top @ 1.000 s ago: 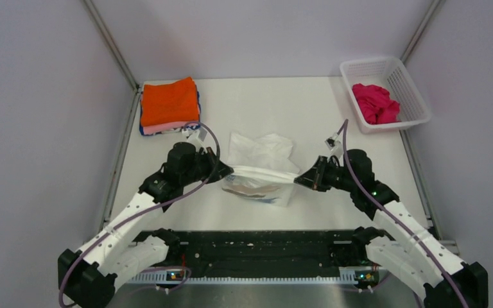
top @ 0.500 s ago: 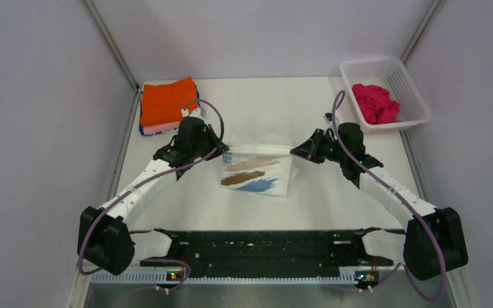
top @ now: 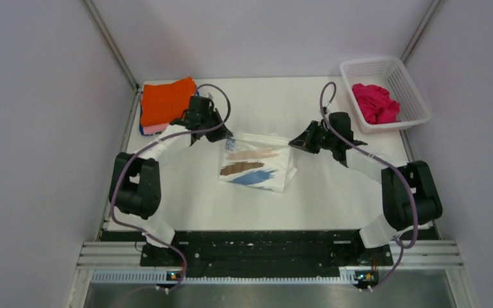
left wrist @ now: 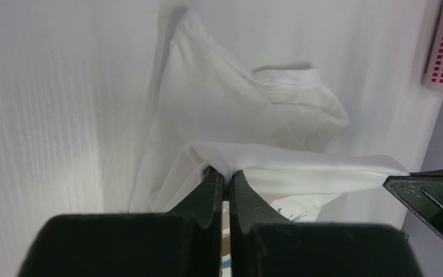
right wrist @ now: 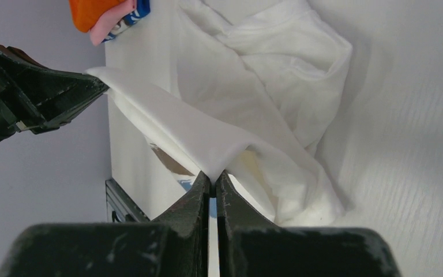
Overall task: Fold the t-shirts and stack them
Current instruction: Fold the long partially folded tshirt into a neat square, then smooth out wrinkles on the folded tshirt, then put the neatly folded tshirt into the corner of the board with the left arm
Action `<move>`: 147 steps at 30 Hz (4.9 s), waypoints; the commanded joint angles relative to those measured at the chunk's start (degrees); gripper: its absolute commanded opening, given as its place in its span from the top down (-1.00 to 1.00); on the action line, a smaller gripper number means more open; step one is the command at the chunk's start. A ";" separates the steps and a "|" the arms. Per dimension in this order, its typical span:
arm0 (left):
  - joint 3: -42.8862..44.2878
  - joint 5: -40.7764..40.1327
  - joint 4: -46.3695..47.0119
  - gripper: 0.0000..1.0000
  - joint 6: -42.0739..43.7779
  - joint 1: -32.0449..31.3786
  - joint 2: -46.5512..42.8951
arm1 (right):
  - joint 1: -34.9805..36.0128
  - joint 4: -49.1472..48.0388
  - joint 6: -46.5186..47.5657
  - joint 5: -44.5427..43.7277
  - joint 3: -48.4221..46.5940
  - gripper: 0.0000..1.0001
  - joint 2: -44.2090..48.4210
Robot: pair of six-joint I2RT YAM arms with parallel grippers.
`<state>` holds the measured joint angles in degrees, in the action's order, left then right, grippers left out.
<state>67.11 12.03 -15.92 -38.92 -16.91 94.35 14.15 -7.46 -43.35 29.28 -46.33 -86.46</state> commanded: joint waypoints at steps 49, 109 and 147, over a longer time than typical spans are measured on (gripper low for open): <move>6.71 14.75 4.98 -0.97 2.55 2.33 16.56 | 4.63 -8.09 10.85 -2.99 -10.14 -0.98 -17.97; -10.45 9.10 5.44 -0.94 1.97 2.14 5.14 | 5.39 -24.64 -5.39 2.79 10.94 1.00 -14.44; -7.08 6.16 3.07 -0.78 1.95 0.60 12.68 | 9.94 5.12 7.28 -24.30 -4.91 0.20 -13.67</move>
<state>60.62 21.80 -10.02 -37.80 -15.38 103.46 23.90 -3.77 -36.12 10.48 -49.30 -96.66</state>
